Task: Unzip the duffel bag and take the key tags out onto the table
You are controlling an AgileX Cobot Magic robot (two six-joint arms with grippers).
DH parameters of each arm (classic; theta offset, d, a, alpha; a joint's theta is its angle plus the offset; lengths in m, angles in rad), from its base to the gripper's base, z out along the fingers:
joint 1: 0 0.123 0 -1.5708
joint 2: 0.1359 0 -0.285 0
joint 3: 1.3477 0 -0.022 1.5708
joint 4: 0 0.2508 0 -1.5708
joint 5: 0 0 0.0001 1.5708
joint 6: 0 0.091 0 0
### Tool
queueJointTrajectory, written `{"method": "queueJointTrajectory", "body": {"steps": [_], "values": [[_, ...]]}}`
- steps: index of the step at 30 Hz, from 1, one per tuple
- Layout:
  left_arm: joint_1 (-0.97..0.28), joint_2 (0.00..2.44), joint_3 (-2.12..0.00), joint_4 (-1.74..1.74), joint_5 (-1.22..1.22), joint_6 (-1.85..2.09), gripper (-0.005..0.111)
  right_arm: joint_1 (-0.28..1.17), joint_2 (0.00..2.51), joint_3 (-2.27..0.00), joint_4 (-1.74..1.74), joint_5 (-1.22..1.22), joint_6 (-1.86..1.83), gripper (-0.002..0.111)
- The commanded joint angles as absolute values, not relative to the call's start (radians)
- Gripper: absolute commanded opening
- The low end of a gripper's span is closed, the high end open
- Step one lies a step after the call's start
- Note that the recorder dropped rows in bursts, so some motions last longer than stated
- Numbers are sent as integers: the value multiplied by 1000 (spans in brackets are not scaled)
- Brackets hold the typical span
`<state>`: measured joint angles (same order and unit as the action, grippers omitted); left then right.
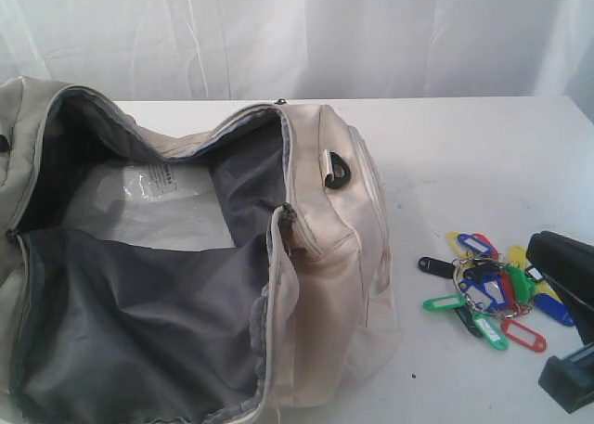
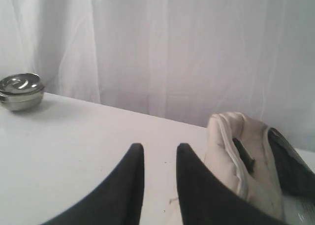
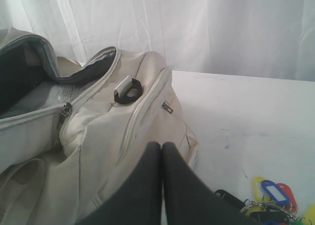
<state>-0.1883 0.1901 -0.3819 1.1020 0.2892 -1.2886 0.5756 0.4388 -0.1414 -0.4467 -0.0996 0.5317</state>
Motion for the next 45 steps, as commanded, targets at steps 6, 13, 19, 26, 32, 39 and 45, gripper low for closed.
{"method": "queueJointTrajectory", "body": {"steps": [6,13,19,26,32,39,45], "values": [[-103,133,-380,1018,288,-1281,29,569,433,-137,-445,-100,536,0],[-103,133,-380,951,277,-1267,29,569,433,-137,-445,-100,536,0],[-103,133,-321,415,274,-485,29,569,433,-137,-445,-100,536,0],[-103,129,-116,195,109,-182,29,569,433,-137,-445,-100,536,0],[-103,129,-9,84,41,-178,29,569,433,-137,-445,-100,536,0],[-103,129,0,21,76,-86,29,569,433,-137,-445,-100,536,0],[-103,129,0,21,164,-51,29,569,433,-137,-445,-98,536,0]]}}
